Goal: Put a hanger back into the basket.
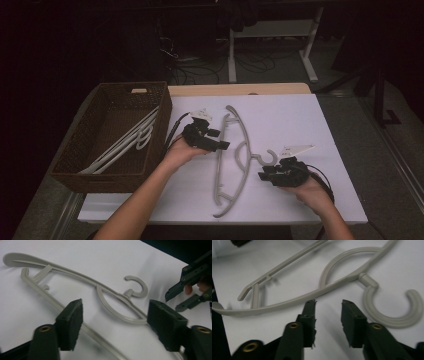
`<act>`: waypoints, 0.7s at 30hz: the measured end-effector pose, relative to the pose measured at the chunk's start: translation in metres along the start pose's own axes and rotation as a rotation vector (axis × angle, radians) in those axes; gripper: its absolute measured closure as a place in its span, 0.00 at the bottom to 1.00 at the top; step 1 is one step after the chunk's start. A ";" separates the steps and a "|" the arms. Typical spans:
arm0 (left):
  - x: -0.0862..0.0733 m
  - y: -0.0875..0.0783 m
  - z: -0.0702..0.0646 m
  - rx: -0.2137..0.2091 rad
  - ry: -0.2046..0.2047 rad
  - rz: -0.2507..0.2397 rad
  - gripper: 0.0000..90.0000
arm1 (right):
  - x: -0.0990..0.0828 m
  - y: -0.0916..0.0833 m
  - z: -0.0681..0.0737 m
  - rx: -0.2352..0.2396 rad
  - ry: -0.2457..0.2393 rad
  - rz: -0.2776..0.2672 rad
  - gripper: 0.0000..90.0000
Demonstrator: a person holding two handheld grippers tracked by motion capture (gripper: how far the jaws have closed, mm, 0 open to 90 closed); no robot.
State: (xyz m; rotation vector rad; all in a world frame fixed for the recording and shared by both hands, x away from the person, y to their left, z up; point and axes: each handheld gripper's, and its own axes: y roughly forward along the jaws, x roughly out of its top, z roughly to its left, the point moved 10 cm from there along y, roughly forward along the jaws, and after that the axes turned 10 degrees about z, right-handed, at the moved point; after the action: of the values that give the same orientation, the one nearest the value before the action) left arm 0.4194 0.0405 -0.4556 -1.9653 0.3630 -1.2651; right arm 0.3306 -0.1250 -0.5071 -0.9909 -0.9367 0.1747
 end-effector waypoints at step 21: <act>-0.012 -0.036 -0.010 0.047 -0.014 -0.090 0.13 | 0.016 0.051 0.050 0.105 -0.148 0.127 0.99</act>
State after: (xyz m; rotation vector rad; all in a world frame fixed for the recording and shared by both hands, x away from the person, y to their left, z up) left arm 0.4000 0.0671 -0.4354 -1.9683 0.2385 -1.3039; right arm 0.3176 -0.0557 -0.5270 -0.9498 -0.9892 0.4045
